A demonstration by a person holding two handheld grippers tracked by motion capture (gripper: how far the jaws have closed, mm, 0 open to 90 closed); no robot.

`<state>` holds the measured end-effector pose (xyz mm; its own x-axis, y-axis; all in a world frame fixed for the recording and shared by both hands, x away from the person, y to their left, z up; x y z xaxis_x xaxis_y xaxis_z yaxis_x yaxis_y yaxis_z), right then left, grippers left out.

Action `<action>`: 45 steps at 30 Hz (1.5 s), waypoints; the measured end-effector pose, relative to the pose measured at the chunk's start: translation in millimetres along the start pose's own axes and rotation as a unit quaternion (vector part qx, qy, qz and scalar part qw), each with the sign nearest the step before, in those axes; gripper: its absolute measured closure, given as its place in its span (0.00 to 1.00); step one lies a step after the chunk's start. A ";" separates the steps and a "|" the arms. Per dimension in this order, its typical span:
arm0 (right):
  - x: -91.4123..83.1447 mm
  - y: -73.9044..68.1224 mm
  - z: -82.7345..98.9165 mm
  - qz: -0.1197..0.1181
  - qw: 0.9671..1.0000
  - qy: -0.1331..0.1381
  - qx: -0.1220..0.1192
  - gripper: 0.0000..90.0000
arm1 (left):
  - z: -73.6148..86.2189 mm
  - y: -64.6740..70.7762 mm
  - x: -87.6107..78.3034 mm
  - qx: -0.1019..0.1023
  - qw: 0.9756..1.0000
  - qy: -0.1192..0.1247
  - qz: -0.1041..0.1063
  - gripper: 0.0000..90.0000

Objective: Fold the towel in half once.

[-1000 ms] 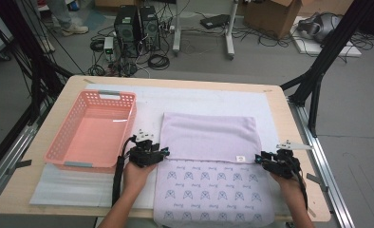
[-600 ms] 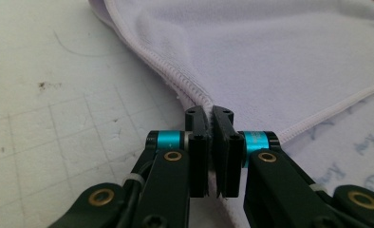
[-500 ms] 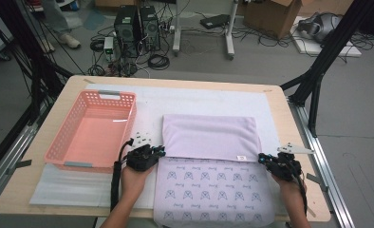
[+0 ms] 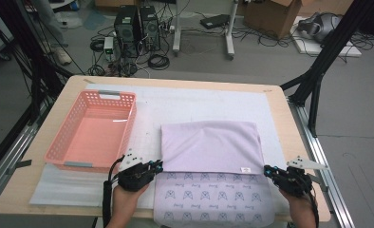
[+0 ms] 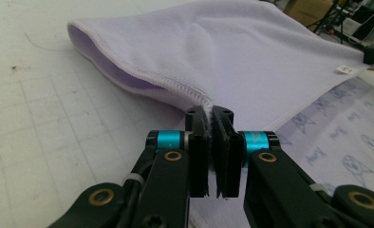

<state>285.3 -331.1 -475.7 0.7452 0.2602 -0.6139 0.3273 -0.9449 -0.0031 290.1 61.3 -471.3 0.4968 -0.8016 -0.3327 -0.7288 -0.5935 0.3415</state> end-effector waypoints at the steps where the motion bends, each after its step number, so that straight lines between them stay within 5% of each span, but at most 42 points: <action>1: -3.8 -1.8 2.1 0.000 1.000 0.002 0.001 0.96 | 1.6 2.8 -2.5 -0.001 1.000 0.002 0.000 0.94; 8: -31.5 -12.1 20.6 0.000 1.000 0.006 0.002 0.95 | 16.9 27.0 -19.7 0.002 1.000 0.005 0.013 0.94; 29: -100.9 -42.2 81.5 -0.003 1.000 -0.015 0.001 0.96 | 74.2 92.1 -63.5 0.019 0.998 -0.037 0.042 0.94; 30: -102.0 -43.3 84.2 -0.003 1.000 -0.019 -0.002 0.96 | 74.2 91.9 -63.3 0.016 0.998 -0.034 0.045 0.91; 32: -100.5 -43.8 84.5 0.001 1.000 -0.021 -0.005 0.86 | 68.4 83.8 -61.1 0.001 0.999 -0.018 0.041 0.66; 35: -94.1 -40.0 74.1 0.006 1.000 -0.006 0.011 0.74 | 55.5 67.8 -58.1 -0.017 0.999 0.010 0.031 0.55; 41: -70.6 -23.8 50.4 0.028 0.999 0.011 0.018 0.73 | 38.1 36.8 -42.1 -0.033 0.999 0.018 0.019 0.53; 45: -51.6 -14.0 41.5 0.037 0.999 0.005 0.026 0.73 | 35.7 28.7 -29.9 -0.033 0.999 0.006 0.022 0.55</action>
<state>218.1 -339.5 -476.7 0.7723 0.1902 -0.6062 0.2396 -0.9709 0.0006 237.5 70.9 -483.0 0.4704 -0.8280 -0.3052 -0.7178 -0.5602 0.4134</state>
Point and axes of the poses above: each handheld gripper's, and its own axes: x roughly forward along the jaws, z roughly out of its underside, y roughly to its right, the point moved 8 cm from there along x, roughly forward along the jaws, and after that the axes turned 12 degrees about z, right-handed, at the moved point
